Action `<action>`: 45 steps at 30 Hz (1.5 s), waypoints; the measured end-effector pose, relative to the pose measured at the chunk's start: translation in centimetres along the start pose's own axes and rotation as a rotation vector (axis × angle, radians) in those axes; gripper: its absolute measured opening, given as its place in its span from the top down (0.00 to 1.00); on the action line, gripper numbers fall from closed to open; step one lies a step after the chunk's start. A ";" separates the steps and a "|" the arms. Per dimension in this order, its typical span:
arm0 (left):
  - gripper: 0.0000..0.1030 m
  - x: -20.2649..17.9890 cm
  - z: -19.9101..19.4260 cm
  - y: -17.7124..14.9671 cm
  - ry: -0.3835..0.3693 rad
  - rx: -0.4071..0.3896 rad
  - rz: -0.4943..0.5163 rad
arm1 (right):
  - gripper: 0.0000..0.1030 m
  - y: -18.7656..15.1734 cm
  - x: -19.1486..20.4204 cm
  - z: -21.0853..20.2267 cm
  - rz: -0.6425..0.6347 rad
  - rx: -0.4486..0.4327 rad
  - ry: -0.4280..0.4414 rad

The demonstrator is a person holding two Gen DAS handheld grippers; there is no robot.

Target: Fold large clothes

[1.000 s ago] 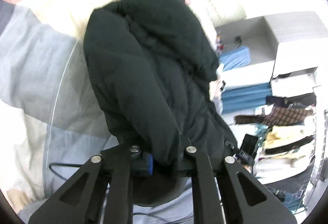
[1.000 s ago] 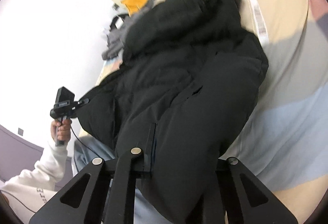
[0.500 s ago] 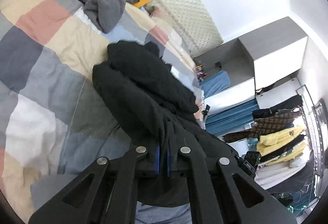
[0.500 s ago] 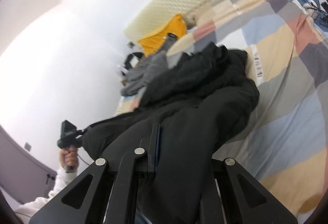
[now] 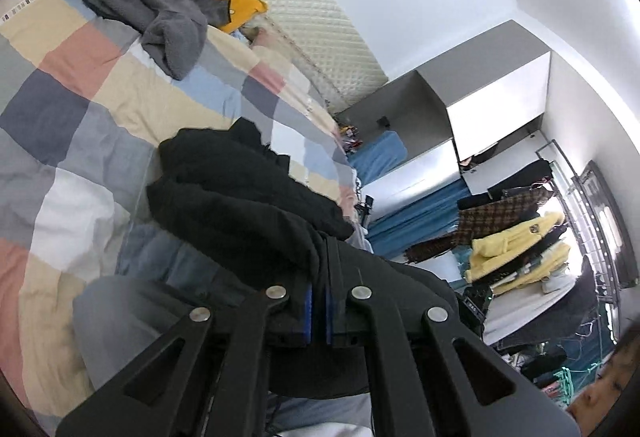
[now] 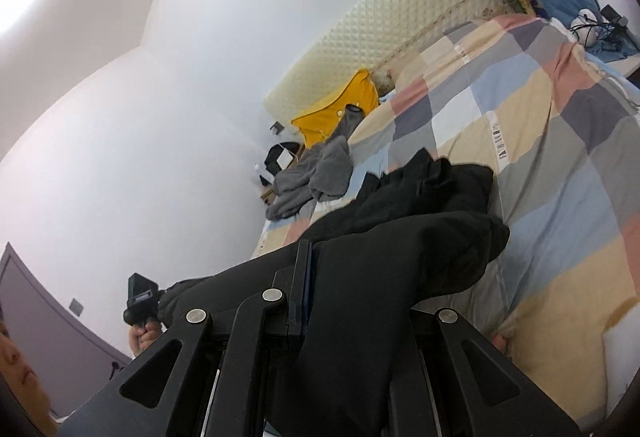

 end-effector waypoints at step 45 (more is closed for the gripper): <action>0.92 11.0 23.6 17.1 0.651 0.193 -0.036 | 0.93 12.3 -24.0 21.7 0.419 0.123 -0.383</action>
Point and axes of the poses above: each gripper's, at about its wrist camera, not at the fingertips, and z roughly the way its jaws point, x to its left, y to its top, the point moved 10 cm from there along z, roughly the way its jaws point, and after that the axes turned 6 degrees about y, right-handed, at the moved point
